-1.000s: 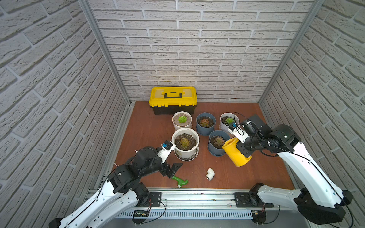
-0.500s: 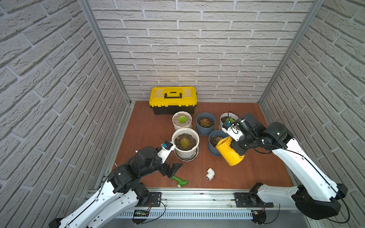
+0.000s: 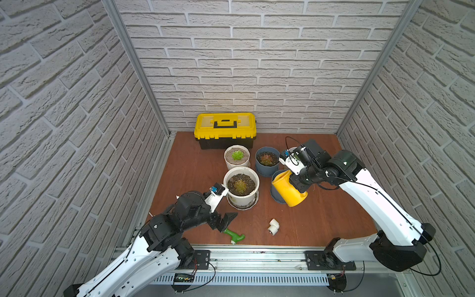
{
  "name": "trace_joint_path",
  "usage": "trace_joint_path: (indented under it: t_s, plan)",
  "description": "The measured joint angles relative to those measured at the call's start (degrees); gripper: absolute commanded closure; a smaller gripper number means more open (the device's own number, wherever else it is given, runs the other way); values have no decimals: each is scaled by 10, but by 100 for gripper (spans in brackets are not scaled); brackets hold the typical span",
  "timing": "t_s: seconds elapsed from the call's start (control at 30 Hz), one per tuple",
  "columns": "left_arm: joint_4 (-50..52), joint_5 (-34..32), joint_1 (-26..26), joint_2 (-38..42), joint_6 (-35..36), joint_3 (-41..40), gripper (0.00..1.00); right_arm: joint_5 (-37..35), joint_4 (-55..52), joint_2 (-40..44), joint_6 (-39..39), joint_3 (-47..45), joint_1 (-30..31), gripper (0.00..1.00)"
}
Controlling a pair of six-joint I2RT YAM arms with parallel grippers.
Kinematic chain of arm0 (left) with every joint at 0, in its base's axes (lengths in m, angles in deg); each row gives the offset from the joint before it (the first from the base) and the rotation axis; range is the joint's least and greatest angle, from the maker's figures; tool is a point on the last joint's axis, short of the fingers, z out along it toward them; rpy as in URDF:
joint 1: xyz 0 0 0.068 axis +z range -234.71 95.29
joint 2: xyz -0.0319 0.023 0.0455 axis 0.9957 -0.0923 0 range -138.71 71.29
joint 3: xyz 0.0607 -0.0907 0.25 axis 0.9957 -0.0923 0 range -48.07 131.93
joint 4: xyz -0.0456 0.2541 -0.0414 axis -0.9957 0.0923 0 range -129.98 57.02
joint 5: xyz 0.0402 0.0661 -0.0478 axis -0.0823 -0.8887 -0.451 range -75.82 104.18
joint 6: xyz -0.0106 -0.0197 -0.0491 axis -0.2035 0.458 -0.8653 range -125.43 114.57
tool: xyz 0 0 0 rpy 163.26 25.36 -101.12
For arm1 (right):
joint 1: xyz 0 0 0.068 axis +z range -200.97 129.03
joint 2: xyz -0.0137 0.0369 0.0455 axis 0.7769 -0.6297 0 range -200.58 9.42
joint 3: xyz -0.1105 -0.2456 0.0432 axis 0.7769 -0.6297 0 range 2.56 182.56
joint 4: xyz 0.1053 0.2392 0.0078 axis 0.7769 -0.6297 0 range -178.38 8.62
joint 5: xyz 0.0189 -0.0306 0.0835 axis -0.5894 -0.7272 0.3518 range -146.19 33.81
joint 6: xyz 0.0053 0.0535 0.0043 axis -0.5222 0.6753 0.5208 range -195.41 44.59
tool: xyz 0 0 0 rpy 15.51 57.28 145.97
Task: Water the succulent around the soil edge
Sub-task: Water the soil of the potted plant with water.
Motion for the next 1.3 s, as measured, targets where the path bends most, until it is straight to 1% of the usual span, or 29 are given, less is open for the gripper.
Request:
trace_joint_path:
  t_s: [0.2,0.43,0.6,0.67,0.8,0.93,1.07,1.23,1.3]
  plan:
    - [0,0,0,0,0,0,2,-37,6,-26,1,19,0,98]
    - [0,0,0,0,0,0,2,-77,19,-30,1,19,0,98]
    - [-7,0,9,4,-17,0,2,-83,61,-7,4,-25,0,98]
    - [-27,0,10,8,-33,-1,2,-83,83,20,9,-56,0,98]
    - [-101,-2,10,-1,-67,-3,2,-87,132,105,19,-118,1,98]
    - [-181,-21,10,-49,-78,6,2,-105,189,202,24,-164,0,98]
    - [-250,-40,11,-123,-65,38,2,-129,264,280,23,-218,-5,98]
    - [-347,-62,12,-222,-19,68,2,-148,418,378,16,-340,-15,98]
    - [-374,-65,13,-253,3,77,2,-155,450,395,11,-363,-19,98]
